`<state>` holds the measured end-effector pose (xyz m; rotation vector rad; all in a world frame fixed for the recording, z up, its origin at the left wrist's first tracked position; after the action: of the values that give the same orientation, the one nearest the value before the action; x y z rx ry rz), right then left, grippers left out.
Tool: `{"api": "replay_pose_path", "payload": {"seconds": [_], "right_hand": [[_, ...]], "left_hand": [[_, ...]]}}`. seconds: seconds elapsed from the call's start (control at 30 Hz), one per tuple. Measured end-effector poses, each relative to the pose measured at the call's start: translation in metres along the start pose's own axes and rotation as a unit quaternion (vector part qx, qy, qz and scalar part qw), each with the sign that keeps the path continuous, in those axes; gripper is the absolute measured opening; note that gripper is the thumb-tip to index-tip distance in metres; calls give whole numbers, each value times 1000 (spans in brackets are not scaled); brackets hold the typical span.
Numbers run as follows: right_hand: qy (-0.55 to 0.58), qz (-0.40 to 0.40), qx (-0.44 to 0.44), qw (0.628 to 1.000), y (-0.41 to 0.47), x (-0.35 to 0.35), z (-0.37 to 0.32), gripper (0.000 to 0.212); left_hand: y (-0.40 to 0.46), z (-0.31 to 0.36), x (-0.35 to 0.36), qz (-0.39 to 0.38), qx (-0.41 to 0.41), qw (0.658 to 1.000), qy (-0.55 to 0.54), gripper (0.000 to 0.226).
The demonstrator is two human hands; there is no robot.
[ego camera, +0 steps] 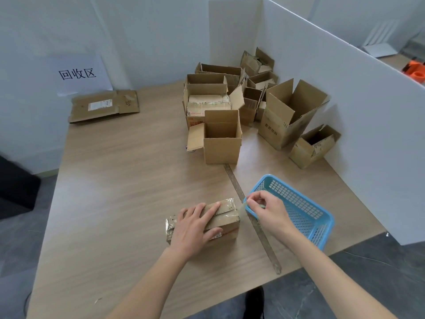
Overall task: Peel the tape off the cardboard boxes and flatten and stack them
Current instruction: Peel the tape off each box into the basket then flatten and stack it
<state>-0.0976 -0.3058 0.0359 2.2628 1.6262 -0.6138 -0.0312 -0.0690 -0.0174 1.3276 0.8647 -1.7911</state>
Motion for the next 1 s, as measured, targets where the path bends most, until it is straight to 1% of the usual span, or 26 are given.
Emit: {"api": "replay_pose_path", "payload": {"seconds": [0.07,0.1,0.13,0.2,0.23,0.27,0.3,0.37,0.47,0.53,0.63,0.7,0.77,0.83,0.9,1.0], "right_hand": [[13,30,11,999,1,11,4,7],[37,22,14,999,0,17,8,5],[65,-7,11,998,-3,22,11,6],[87,-94,-28,991,-12,28,17,26],[58,-126,-59,989,-15,29,20,33],[14,-146,-91,985,-15,29,23,33],[-29,-157,-117,980,-15,27,24,26],[-81,-165,-144,972,-13,26,25,14],[-116,-184,-178,960,-3,28,21,14],[-129,-179,-188,957,3,30,18,13],[-110,-148,-145,972,9,34,19,12],[-122,-137,-132,974,9,37,22,14],[-151,-129,-149,969,9,39,23,17],[-167,-130,-161,964,11,40,21,18],[-164,-132,-149,966,16,39,20,19],[-142,-133,-110,975,21,40,20,19]], "left_hand": [[-5,-1,3,6,9,1000,-7,72],[-7,-2,4,9,15,1000,-11,72],[-9,-2,5,15,19,1000,-15,72],[-12,-4,8,27,19,999,-26,73],[-13,-4,9,29,19,999,-28,73],[-14,-4,10,28,21,999,-29,73],[-15,-5,11,24,22,999,-32,73],[-16,-5,14,13,20,999,-40,73],[-17,-6,17,14,20,999,-43,72],[-15,-6,17,20,22,999,-44,72],[-10,-5,16,10,22,999,-42,72],[-11,-2,17,6,44,999,-26,71],[-16,-1,22,11,79,997,-4,72],[-20,0,24,32,85,996,-1,73],[-19,0,23,35,80,996,4,79],[-20,0,22,11,65,998,7,89]]}}
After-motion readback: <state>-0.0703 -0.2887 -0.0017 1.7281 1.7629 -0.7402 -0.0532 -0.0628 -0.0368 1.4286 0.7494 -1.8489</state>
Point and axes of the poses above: each hand's wrist, its own y-axis towards the middle knuckle, its own x-axis out of the palm, z = x × y, the point moved 1 cm from there along y, towards the middle knuckle, and after that the axes turned 9 degrees about -x, right-handed, at the moved point
